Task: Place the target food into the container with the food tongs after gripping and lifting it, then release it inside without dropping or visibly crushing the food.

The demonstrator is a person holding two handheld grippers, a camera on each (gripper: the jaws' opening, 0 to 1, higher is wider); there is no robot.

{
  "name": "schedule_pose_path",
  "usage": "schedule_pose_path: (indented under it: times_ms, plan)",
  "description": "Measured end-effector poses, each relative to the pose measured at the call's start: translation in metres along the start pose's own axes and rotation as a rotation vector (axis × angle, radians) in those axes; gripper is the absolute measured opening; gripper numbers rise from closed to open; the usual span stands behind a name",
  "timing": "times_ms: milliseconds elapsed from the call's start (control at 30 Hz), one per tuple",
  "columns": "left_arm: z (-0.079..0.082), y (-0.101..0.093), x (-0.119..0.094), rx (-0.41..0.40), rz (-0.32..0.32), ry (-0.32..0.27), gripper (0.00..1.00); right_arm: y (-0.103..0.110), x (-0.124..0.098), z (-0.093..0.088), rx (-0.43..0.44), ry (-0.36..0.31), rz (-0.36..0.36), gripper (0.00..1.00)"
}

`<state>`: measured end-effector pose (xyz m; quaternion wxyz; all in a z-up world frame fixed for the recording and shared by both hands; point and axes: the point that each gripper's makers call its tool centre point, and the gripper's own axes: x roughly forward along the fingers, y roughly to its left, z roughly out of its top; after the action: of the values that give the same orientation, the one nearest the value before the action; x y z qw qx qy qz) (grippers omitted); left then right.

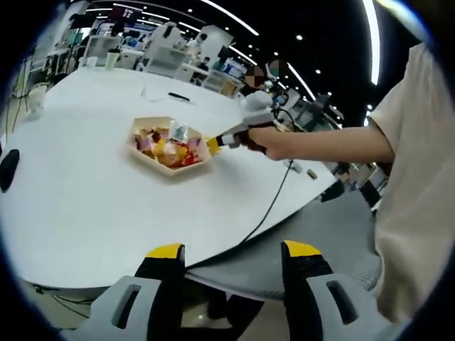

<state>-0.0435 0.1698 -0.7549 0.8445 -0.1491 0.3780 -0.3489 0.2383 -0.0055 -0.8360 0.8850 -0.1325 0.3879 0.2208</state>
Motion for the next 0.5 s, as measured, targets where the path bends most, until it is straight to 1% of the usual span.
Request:
schedule_pose_path:
  times_ms: [133, 267, 367, 500]
  plan:
    - [-0.0006, -0.0003, 0.0002, 0.001, -0.001, 0.002, 0.53, -0.0002, 0.001, 0.0016, 0.034, -0.008, 0.018, 0.28]
    - [0.0003, 0.0005, -0.0001, -0.002, 0.001, -0.002, 0.53, -0.0007, 0.0021, 0.0016, 0.043, -0.008, 0.021, 0.28]
    - [0.002, -0.0001, -0.0002, 0.002, 0.0, -0.006, 0.53, -0.0032, 0.0019, 0.0017, 0.091, -0.015, 0.028, 0.27]
    - [0.0019, -0.0005, -0.0003, -0.002, -0.001, -0.011, 0.53, -0.0027, 0.0017, 0.0016, 0.09, -0.013, 0.029, 0.26]
